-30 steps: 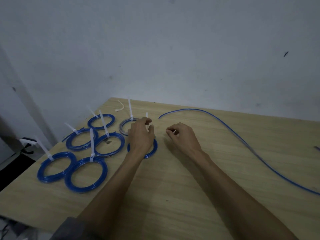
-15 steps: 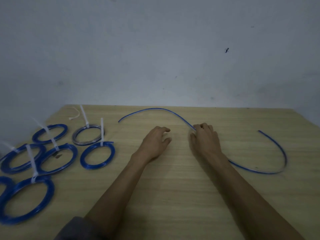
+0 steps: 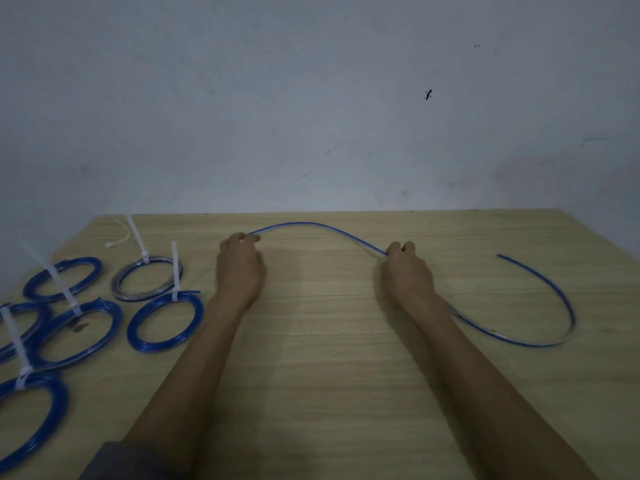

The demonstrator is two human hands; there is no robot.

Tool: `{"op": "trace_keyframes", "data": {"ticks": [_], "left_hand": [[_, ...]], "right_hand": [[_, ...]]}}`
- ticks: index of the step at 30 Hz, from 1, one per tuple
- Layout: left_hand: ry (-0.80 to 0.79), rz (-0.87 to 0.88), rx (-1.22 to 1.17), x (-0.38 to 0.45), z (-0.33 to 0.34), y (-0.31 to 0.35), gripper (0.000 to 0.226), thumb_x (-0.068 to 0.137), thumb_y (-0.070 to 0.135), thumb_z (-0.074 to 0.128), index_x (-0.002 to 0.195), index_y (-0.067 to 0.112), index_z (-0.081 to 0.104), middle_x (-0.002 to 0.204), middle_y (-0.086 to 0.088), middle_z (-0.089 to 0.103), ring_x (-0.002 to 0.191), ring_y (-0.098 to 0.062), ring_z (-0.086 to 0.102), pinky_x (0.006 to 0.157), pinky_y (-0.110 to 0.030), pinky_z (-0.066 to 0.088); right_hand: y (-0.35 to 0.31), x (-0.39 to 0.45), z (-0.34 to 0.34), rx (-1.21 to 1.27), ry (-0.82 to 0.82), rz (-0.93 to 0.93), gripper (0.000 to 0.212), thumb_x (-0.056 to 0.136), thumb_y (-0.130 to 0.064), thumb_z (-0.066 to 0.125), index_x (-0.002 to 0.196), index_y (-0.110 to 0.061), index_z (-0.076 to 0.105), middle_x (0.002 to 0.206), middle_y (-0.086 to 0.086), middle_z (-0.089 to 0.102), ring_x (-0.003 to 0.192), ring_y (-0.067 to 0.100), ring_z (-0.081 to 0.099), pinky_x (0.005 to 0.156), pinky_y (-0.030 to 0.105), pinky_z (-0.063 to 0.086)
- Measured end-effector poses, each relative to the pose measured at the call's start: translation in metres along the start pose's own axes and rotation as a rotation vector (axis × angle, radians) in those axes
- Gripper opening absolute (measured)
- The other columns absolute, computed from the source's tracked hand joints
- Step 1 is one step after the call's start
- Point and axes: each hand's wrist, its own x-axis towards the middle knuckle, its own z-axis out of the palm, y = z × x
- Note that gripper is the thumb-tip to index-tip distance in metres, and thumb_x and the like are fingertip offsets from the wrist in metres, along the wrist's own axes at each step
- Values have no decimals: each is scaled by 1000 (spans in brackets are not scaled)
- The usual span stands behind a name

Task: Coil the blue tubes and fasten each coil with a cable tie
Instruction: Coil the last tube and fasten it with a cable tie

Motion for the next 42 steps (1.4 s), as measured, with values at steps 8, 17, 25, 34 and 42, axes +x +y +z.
{"op": "trace_keyframes", "data": {"ticks": [8, 17, 25, 34, 42], "left_hand": [[-203, -158, 141, 17, 7, -27, 50, 104, 24, 40, 153, 19, 36, 159, -25, 26, 147, -41, 23, 120, -49, 23], [-23, -143, -52, 13, -3, -10, 35, 89, -2, 54, 113, 13, 75, 108, -17, 72, 104, -36, 64, 78, -30, 43], [-179, 96, -265, 10, -19, 49, 11, 87, 21, 67, 79, 20, 75, 70, 2, 65, 72, -14, 63, 68, -23, 40], [-353, 274, -483, 6, -54, 77, 30, 78, 54, 77, 87, 26, 71, 76, 8, 60, 67, -6, 54, 69, -28, 49], [-39, 367, -526, -3, -60, 110, 42, 96, 43, 62, 69, 11, 56, 69, 3, 44, 65, -9, 41, 63, -21, 32]], "right_hand": [[4, -7, 8, 18, 106, 26, 22, 97, -31, 46, 105, -11, 53, 105, 11, 58, 96, 35, 60, 82, 44, 50], [3, -7, 13, -81, 198, -39, 26, 97, -30, 47, 108, -10, 59, 109, 12, 60, 103, 33, 55, 83, 42, 43], [2, -4, 16, -123, 167, -32, 26, 101, -22, 43, 112, -11, 64, 117, 9, 58, 109, 29, 51, 88, 42, 41], [4, -2, 15, -160, 132, -37, 26, 98, -17, 46, 114, -12, 66, 119, 8, 57, 113, 30, 50, 92, 44, 40], [-40, -32, 9, 598, 31, -302, 63, 98, -48, 56, 152, -23, 36, 158, -5, 35, 145, 13, 30, 118, 34, 28]]}}
